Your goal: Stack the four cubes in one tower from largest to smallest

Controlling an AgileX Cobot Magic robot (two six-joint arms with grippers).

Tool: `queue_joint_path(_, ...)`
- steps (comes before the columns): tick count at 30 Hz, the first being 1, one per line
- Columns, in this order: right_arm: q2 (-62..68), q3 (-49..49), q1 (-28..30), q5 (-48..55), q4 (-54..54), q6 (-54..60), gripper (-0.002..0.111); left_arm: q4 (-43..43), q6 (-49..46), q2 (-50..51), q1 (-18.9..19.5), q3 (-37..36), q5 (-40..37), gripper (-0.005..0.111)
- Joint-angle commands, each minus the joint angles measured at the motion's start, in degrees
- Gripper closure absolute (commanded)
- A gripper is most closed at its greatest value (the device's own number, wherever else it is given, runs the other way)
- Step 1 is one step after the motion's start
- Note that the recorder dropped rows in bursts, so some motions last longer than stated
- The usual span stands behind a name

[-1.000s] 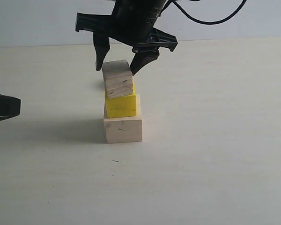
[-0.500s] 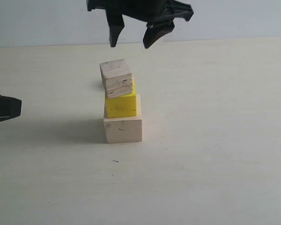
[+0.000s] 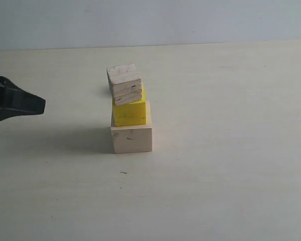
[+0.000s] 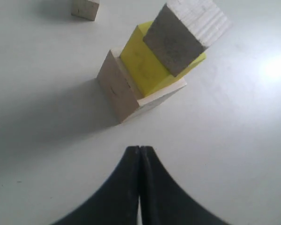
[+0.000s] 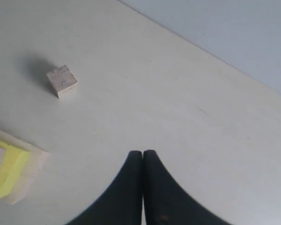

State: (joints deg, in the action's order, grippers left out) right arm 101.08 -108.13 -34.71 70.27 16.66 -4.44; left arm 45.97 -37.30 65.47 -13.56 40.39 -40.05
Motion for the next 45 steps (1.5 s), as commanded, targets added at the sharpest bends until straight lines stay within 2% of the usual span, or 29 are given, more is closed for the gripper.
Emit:
queue_joint_path(1,-0.3,5.2,1.8,-0.3,0.4,-0.8,0.108,4.5,-4.2,6.2,0.1,3.9,-0.2,0.107)
queue_joint_path(6,-1.6,14.5,8.3,-0.3,-0.4,-1.9,0.108,8.1,-7.2,12.7,0.1,7.5,-0.7,0.107)
queue_joint_path(9,-4.5,20.0,12.7,-0.3,-4.1,-3.3,0.108,12.8,-12.2,16.5,0.1,9.4,-2.0,0.107)
queue_joint_path(13,-9.6,27.9,16.6,-5.9,-8.8,-3.1,0.108,18.2,-17.6,21.3,0.1,12.1,-5.2,0.107)
queue_joint_path(20,-15.4,38.8,17.1,-11.7,-10.2,-4.2,0.108,19.7,-19.5,27.9,0.0,17.0,-6.9,0.107)
queue_joint_path(26,-17.6,45.0,17.1,-16.7,-10.6,-4.8,0.108,19.8,-20.7,30.6,-2.2,18.6,-6.7,0.107)
queue_joint_path(45,-17.7,47.2,17.1,-18.5,-12.2,-5.0,0.108,19.3,-20.7,32.8,-2.5,20.5,-4.1,0.107)
